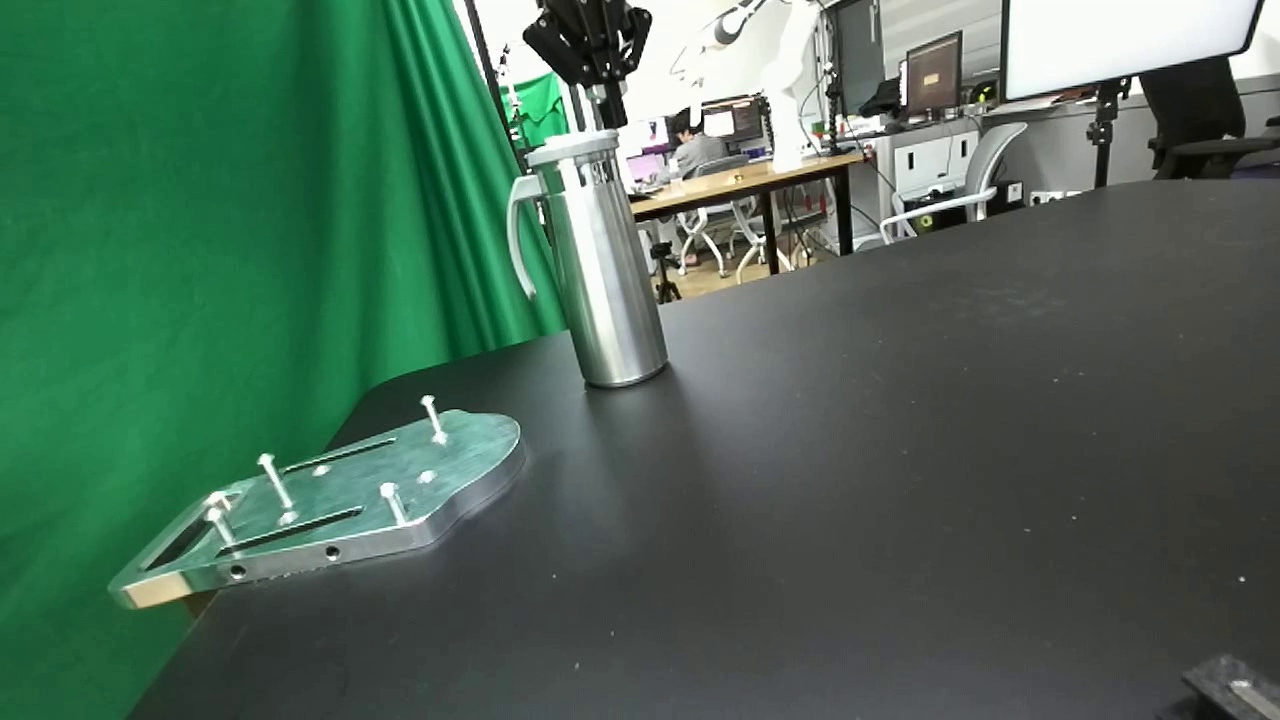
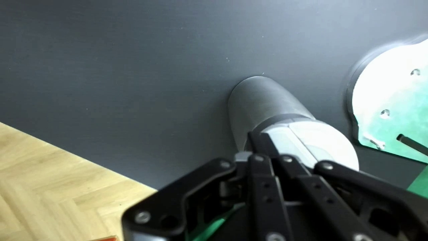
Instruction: Close the lid of the flask
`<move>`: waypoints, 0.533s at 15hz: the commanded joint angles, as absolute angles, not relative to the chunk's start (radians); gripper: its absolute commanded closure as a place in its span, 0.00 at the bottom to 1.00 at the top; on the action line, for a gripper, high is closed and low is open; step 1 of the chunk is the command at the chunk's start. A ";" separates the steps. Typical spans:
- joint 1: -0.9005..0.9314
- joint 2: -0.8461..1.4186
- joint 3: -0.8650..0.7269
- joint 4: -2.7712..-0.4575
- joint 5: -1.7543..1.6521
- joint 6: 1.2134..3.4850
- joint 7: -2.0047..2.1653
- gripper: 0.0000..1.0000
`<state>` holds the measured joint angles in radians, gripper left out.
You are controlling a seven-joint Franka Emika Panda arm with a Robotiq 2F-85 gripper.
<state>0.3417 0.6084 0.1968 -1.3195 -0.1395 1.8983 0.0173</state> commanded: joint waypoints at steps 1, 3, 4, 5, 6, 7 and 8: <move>0.362 0.653 0.182 -1.243 -0.135 1.846 0.034 1.00; 0.360 0.624 0.189 -1.248 -0.127 1.850 0.026 1.00; 0.357 0.605 0.192 -1.258 -0.122 1.852 0.021 1.00; 0.344 0.569 0.206 -1.287 -0.121 1.855 0.021 1.00; 0.343 0.535 0.204 -1.313 -0.130 1.847 0.020 0.74; 0.343 0.507 0.199 -1.331 -0.144 1.831 0.016 0.74; 0.340 0.475 0.193 -1.357 -0.155 1.816 0.020 0.67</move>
<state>0.3494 0.5809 0.2013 -1.2829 -0.1395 1.8630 0.0165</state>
